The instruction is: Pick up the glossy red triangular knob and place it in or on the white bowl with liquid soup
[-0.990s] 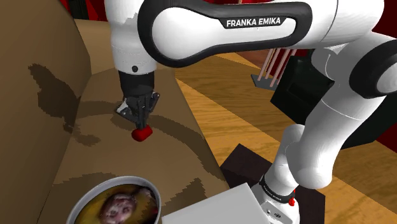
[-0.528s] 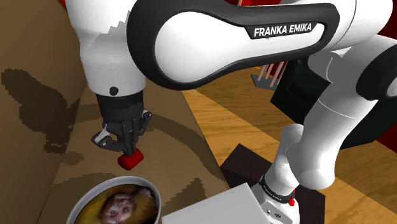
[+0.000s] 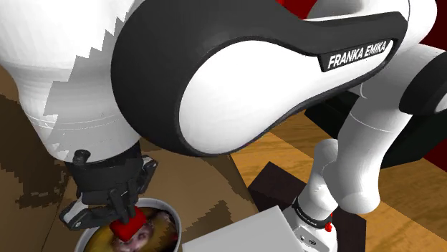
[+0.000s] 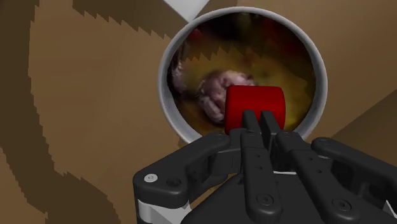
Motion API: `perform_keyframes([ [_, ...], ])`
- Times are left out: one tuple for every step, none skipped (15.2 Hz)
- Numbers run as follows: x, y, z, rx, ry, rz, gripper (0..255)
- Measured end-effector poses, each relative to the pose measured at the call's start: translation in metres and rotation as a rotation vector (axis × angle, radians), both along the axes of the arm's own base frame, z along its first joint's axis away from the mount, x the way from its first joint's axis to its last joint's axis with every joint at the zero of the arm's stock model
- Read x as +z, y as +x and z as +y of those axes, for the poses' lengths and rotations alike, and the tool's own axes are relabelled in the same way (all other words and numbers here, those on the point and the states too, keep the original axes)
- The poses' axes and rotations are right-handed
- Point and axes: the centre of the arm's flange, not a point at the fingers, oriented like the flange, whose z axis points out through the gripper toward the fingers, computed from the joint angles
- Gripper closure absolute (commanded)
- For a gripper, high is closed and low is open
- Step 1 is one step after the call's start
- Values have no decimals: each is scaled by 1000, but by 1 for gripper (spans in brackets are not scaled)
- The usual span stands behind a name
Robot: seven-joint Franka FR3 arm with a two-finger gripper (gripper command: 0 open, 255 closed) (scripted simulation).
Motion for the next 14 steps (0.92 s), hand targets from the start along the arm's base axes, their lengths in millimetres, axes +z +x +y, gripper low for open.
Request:
perform_keyframes([
  [-5, -1, 1, 0, 0, 0, 255],
  [-11, -3, 2, -1, 0, 0, 255],
  [-16, -3, 3, -1, 0, 0, 255],
  [-21, -3, 3, -1, 0, 0, 255],
  [-26, -3, 1, -1, 0, 0, 255],
  [-31, -3, 1, -1, 0, 0, 255],
  [-35, -3, 2, -1, 0, 0, 255],
  [-42, -2, 3, -1, 0, 0, 255],
  [-47, -3, 2, -1, -1, 0, 255],
  [-53, -2, 2, -1, 0, 0, 255],
  [-57, -2, 2, -1, -1, 0, 255],
  [-62, -2, 2, -1, 0, 0, 255],
  [-64, -3, 2, -1, 0, 0, 255],
  [-66, -3, 2, -1, 0, 0, 255],
])
